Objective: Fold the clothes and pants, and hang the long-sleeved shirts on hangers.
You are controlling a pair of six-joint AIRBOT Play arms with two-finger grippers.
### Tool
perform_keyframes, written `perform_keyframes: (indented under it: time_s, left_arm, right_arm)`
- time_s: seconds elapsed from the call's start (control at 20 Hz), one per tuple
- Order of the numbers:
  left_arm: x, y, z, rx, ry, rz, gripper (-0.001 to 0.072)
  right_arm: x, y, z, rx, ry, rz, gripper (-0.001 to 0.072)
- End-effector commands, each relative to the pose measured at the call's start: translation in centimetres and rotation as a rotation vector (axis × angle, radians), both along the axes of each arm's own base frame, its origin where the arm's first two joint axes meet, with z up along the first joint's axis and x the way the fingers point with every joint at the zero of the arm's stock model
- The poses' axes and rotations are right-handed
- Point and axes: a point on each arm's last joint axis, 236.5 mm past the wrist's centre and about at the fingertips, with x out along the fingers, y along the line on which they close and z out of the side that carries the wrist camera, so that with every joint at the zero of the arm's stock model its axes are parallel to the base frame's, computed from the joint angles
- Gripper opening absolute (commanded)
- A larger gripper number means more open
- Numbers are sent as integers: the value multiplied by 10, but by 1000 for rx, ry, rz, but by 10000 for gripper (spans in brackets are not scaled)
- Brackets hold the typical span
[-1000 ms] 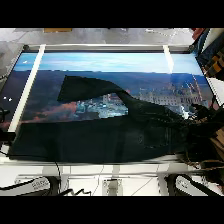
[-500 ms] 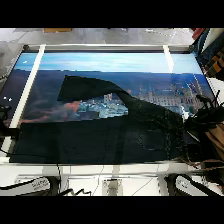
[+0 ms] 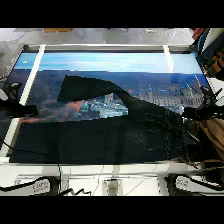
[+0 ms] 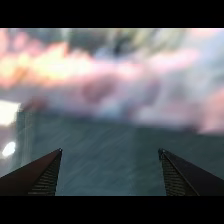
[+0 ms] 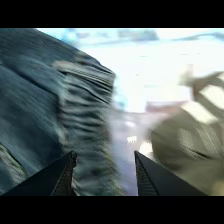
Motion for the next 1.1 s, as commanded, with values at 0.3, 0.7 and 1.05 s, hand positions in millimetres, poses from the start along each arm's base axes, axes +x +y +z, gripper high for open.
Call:
perform_keyframes:
  time_s: [0.3,0.7,1.05]
  left_arm:
    - [43,-44,13,-90,-158,-28,693]
    - [70,-64,19,-67,-250,-89,693]
    - [75,-92,-8,-89,-198,-143,693]
  right_arm:
    - [41,4,-34,297,95,-438,534]
    - [108,80,50,766,-250,-225,444]
    - [80,34,-15,515,-36,-427,408]
